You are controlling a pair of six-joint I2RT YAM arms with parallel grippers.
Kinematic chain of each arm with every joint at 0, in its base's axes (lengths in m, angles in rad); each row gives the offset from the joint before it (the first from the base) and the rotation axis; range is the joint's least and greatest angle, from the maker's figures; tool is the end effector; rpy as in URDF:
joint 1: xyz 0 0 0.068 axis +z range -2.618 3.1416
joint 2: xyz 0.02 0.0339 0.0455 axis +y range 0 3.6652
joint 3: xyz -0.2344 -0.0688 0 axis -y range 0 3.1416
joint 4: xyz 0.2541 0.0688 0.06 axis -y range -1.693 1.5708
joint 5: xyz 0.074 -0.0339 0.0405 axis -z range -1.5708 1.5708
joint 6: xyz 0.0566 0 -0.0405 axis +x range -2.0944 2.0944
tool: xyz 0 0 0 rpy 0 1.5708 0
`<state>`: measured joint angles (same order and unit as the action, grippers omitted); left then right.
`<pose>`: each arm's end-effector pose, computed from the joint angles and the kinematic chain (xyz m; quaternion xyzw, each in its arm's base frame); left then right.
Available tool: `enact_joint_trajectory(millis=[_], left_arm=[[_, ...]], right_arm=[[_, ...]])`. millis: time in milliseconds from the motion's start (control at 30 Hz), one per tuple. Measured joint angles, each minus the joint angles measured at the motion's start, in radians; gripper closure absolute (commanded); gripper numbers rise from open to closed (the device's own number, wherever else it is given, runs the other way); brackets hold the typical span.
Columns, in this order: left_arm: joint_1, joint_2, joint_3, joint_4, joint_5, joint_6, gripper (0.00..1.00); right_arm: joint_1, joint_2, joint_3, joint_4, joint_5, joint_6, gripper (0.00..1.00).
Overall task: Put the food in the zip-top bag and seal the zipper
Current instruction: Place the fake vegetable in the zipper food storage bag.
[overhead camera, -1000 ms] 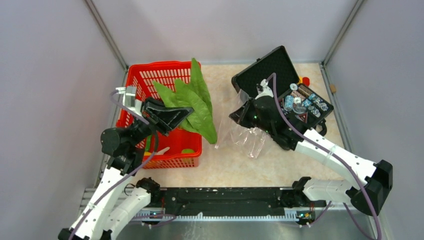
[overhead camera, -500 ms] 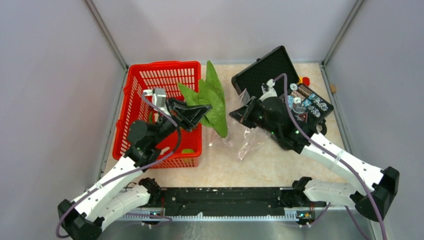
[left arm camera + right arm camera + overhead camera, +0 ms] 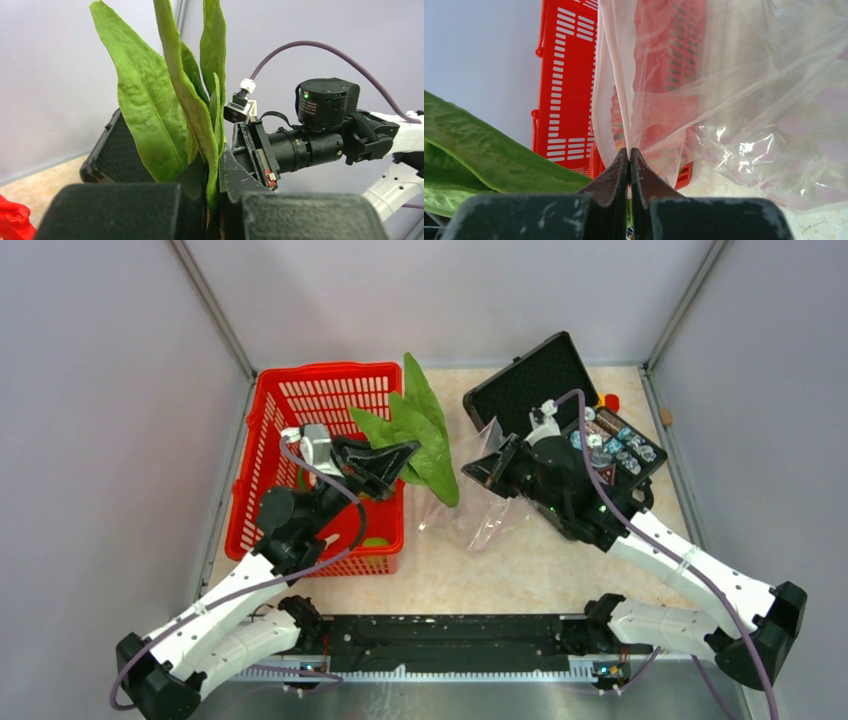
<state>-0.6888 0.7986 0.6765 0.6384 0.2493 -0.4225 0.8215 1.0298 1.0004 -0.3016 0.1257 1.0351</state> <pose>0.1672 -0.1557 0.3736 0.1728 0.4806 -0.5055 0.6955 0.1946 0.1988 0.3246 0.1229 0.8038 0.4336 0.3883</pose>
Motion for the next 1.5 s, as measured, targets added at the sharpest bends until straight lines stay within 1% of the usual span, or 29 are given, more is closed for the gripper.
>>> enact_joint_trajectory(millis=[267, 667, 833, 1167, 1300, 1400, 1500], left_arm=[[-0.007, 0.022, 0.000, 0.003, -0.021, 0.130, 1.00], [-0.013, 0.004, 0.000, 0.005, -0.038, 0.212, 1.00], [-0.013, 0.002, 0.000, -0.006, -0.055, 0.251, 1.00], [-0.013, 0.008, 0.000, -0.003, -0.029, 0.233, 1.00], [-0.015, 0.028, 0.000, 0.036, -0.019, 0.184, 1.00], [-0.035, 0.044, 0.000, 0.049, -0.032, 0.172, 1.00], [-0.061, 0.042, 0.000, 0.047, -0.061, 0.192, 1.00]], right_arm=[[0.000, 0.000, -0.044, 0.050, -0.029, 0.006, 1.00], [0.000, 0.033, -0.035, 0.016, -0.035, -0.009, 1.00], [0.000, 0.037, -0.035, 0.036, -0.064, -0.012, 1.00], [0.000, 0.036, -0.036, 0.062, -0.085, -0.004, 1.00], [0.000, 0.031, -0.038, 0.102, -0.101, 0.020, 1.00], [0.000, -0.002, -0.064, 0.161, -0.105, 0.061, 1.00], [-0.001, -0.042, -0.072, 0.181, -0.101, 0.094, 1.00]])
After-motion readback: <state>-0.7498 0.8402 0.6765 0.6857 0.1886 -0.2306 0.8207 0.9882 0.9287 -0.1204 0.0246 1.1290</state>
